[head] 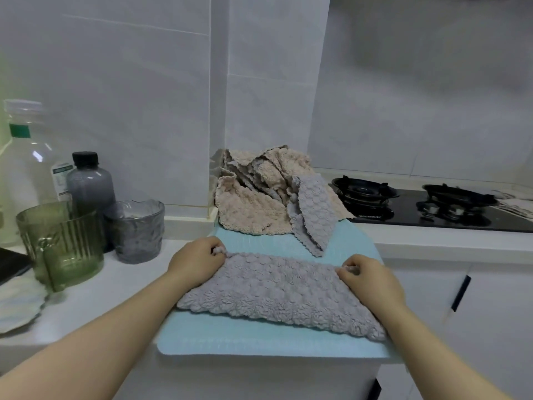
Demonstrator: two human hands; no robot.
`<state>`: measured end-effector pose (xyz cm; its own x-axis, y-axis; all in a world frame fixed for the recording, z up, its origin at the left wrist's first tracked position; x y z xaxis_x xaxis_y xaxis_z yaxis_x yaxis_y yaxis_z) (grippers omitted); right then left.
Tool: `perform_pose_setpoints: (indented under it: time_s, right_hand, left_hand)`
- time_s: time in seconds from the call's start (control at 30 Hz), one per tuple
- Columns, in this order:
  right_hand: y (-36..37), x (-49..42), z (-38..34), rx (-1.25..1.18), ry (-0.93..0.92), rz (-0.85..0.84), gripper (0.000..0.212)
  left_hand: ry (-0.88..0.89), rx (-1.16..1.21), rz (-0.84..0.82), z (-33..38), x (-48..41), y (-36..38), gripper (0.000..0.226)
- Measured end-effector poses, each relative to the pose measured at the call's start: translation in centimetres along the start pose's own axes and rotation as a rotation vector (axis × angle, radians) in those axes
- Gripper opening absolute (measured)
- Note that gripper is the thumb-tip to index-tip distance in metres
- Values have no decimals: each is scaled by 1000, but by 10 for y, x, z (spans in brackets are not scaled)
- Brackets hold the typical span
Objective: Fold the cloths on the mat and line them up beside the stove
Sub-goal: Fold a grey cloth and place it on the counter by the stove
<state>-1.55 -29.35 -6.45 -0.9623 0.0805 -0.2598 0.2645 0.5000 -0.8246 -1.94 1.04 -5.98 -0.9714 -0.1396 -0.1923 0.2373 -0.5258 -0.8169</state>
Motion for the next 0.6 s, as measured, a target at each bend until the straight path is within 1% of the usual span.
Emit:
perform_pose_setpoints:
  time_s: [0.07,0.13,0.23,0.3,0.37,0.43,0.5,0.6]
  right_hand:
    - [3,-2,2,-5,-39,41,12]
    - [3,-4,2,13,-48,28,8]
    - [5,-3,4,92,-6,-3,29]
    - [4,-3,3,87,17,10,35]
    - [4,-3,3,82,34,0,35]
    - [4,-3,4,65,32,-8,26]
    - [2,-3,3,-15,12,-10,12]
    - [-6,-5,-1,-334,-2,32,17]
  left_hand:
    - [16,11,37,-4,0,2,11]
    - [43,-3,51,-5,0,2,11]
    - [47,-75,49,-7,-3,6,19]
    - [32,-101,48,-8,-4,8,23]
    - [19,-114,44,-9,-4,8,22]
    - [35,-79,54,-8,-3,6,16]
    - [62,10,83,-7,1,2,11]
    - [81,97,130,0,5,-11,8]
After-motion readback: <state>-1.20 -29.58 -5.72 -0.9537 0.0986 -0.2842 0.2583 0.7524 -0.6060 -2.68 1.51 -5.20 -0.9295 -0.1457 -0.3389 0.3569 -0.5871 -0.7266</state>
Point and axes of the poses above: each hand's wrist, its own x-axis away from the middle knuckle, its own y-axis out of the palm, z = x × y, the point moved 2 cm from there along -x, towards the middle knuckle, and after that the axes turned 1 degree about -z, right-handed, at the moved point
